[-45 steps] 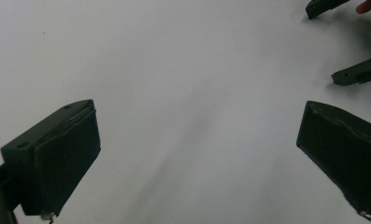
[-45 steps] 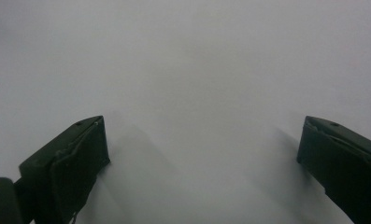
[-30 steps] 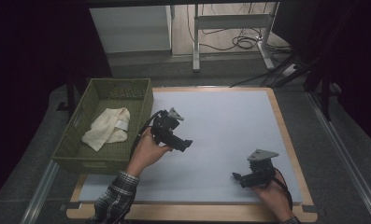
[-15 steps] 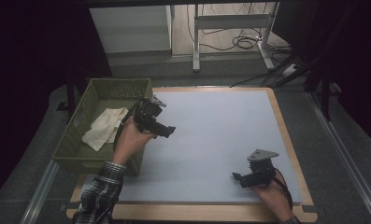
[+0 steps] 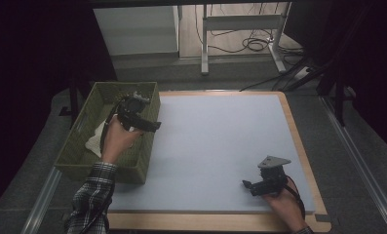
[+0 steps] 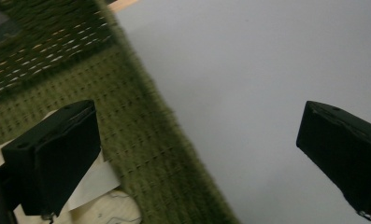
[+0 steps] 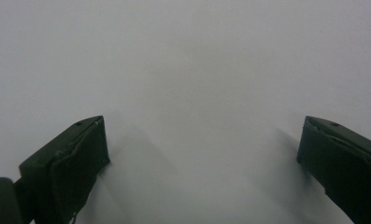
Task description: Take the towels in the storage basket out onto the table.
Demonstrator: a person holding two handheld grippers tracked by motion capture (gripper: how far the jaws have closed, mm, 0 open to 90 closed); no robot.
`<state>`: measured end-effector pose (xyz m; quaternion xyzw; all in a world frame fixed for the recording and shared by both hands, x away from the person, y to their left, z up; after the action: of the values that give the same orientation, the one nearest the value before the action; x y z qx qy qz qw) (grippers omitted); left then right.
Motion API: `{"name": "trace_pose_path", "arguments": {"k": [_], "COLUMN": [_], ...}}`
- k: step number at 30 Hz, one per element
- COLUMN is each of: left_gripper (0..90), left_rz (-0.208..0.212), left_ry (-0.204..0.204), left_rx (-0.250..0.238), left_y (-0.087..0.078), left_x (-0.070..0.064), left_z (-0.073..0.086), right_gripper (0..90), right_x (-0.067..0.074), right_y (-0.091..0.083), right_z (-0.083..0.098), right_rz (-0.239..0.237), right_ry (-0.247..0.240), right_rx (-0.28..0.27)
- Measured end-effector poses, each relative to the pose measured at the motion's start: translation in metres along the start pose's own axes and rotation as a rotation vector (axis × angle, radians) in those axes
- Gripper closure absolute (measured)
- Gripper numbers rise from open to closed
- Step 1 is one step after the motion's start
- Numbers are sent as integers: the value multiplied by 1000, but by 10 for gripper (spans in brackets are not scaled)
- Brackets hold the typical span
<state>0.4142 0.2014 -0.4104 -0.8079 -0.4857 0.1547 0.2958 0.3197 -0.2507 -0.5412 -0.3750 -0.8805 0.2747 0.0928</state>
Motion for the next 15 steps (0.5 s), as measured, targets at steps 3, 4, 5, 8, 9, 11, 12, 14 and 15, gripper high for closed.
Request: {"name": "trace_pose_path", "arguments": {"k": [3, 4, 5, 8, 9, 11, 12, 14, 15], "left_gripper": [0, 0, 0, 0, 1, 0, 0, 1, 2], "left_rz": [-13, -13, -26, -47, -48, -48, -50, -62, -65], "left_ry": [-22, -22, -31, -32, -41, -65, -71, -70, -75], "left_rx": [5, 5, 11, 8, 7, 8, 12, 30, 39], "left_y": [0, 0, -1, -4, -4, -5, -5, -3, -2], "left_x": [11, 11, 19, 32, 36, 47, 51, 61, 65], "left_z": [3, 3, 5, 7, 8, 11, 12, 17, 19], "right_gripper": [20, 20, 20, 20, 20, 21, 21, 21, 21], "right_x": [0, 0, 0, 0, 0, 0, 0, 0, 0], "right_y": [0, 0, 0, 0, 0, 0, 0, 0, 0], "right_z": [0, 0, 0, 0, 0, 0, 0, 0, 0], "right_rz": [0, 0, 0, 0, 0, 0, -1, -1, -1], "right_ry": [0, 0, 0, 0, 0, 1, 1, 1, 1], "right_rx": [0, 0, 0, 0, 0, 0, 0, 0, 0]}}
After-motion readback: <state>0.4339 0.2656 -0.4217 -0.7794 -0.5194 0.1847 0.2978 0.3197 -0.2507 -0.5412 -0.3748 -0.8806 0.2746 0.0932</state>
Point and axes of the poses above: each handheld gripper's, and its own axes: y roughly forward along the jaws, z roughly out of its underside, x roughly to its left, the point moved 1 cm from there along y, roughly forward along the jaws, and after that the axes turned 12 degrees about -x, right-handed, at the moved point
